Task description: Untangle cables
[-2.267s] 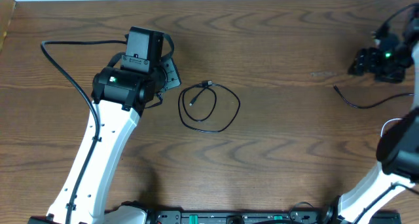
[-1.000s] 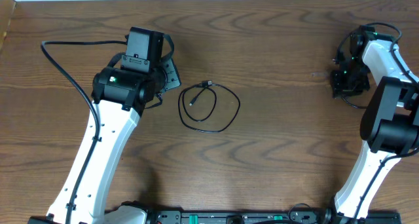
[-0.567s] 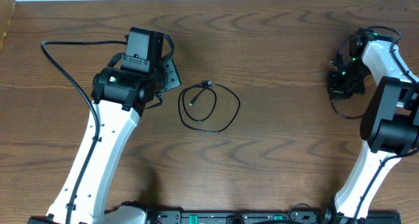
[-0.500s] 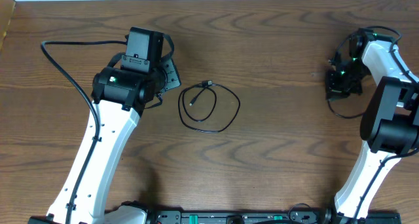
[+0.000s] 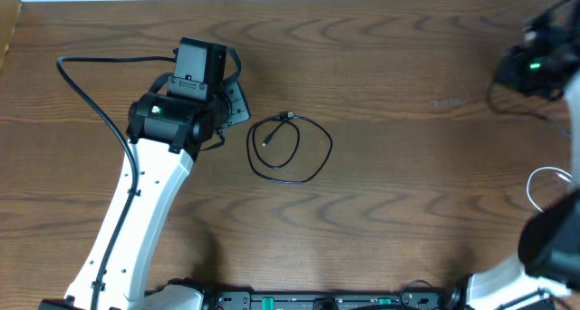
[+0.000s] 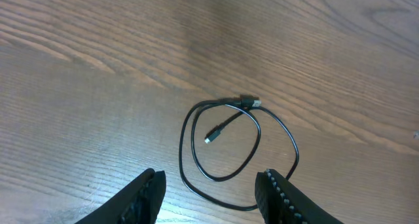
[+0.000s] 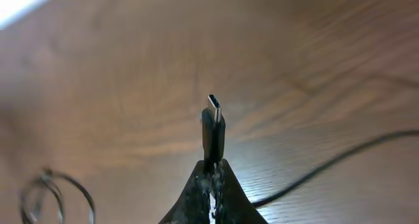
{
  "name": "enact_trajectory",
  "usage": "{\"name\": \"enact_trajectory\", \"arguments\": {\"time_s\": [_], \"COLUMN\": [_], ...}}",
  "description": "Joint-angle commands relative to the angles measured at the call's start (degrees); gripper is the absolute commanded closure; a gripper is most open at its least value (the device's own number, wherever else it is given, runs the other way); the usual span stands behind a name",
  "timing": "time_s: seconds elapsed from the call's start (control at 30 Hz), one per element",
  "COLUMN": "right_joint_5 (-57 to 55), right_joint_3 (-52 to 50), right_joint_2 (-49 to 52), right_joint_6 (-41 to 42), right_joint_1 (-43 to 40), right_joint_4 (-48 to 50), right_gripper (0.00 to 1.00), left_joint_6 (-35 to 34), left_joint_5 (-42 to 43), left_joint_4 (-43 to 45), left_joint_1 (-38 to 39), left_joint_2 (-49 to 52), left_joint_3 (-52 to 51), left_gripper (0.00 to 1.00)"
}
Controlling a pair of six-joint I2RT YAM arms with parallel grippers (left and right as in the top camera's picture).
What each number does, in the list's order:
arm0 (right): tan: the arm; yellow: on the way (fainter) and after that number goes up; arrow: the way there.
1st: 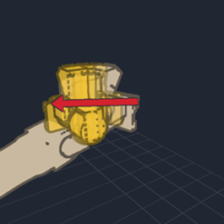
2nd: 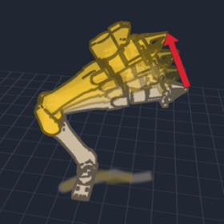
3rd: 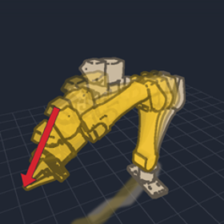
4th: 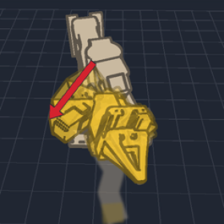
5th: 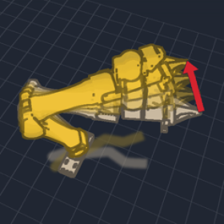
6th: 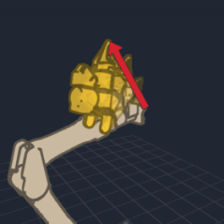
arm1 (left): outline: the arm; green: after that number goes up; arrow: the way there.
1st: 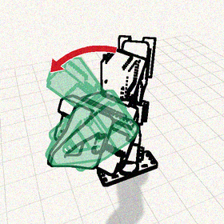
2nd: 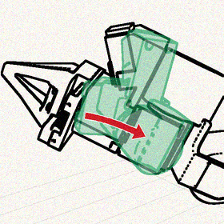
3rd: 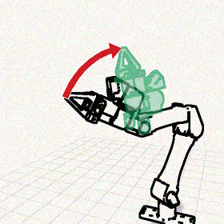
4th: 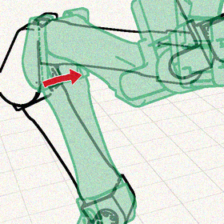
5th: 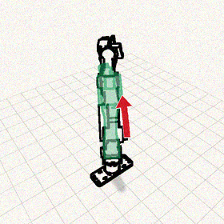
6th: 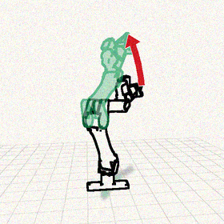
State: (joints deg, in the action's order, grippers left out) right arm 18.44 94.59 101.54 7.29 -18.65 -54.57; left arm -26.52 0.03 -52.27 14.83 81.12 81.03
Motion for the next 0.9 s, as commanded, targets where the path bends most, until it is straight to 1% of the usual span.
{"name": "enact_trajectory", "arguments": {"time_s": [0.0, 0.17, 0.33, 0.4, 0.6, 0.73, 0.87], "right_joint_5": [-3.04, -8.94, -10.25, -12.55, -26.38, -33.90, -34.23], "right_joint_3": [0.24, 0.15, -0.26, -0.33, -0.83, -2.47, -4.44], "right_joint_2": [-2.91, -3.28, -3.23, -3.21, -3.17, -3.13, -3.10], "right_joint_6": [7.04, 8.59, 8.59, 8.63, 9.70, 11.15, 12.28], "right_joint_1": [-4.24, -8.98, -14.32, -16.79, -22.88, -26.58, -30.34], "right_joint_4": [-0.70, -5.09, -8.92, -10.58, -14.49, -14.38, -12.50], "right_gripper": [0.99, 0.99, 0.99, 0.99, 0.99, 0.99, 0.99], "left_joint_6": [0.98, 0.98, 0.98, 0.98, 0.98, 0.98, 0.98], "left_joint_5": [-0.72, -0.72, -0.72, -0.72, -0.72, -0.72, -0.72], "left_joint_4": [-0.17, -0.15, -0.17, -0.17, -0.17, -0.17, -0.17], "left_joint_1": [-0.13, -0.13, -0.13, -0.13, -0.13, -0.13, -0.13], "left_joint_2": [0.35, 0.35, 0.35, 0.35, 0.35, 0.33, 0.35], "left_joint_3": [-0.35, -0.35, -0.35, -0.35, -0.35, -0.35, -0.35], "left_gripper": [0.50, 0.50, 0.50, 0.50, 0.50, 0.50, 0.50]}}
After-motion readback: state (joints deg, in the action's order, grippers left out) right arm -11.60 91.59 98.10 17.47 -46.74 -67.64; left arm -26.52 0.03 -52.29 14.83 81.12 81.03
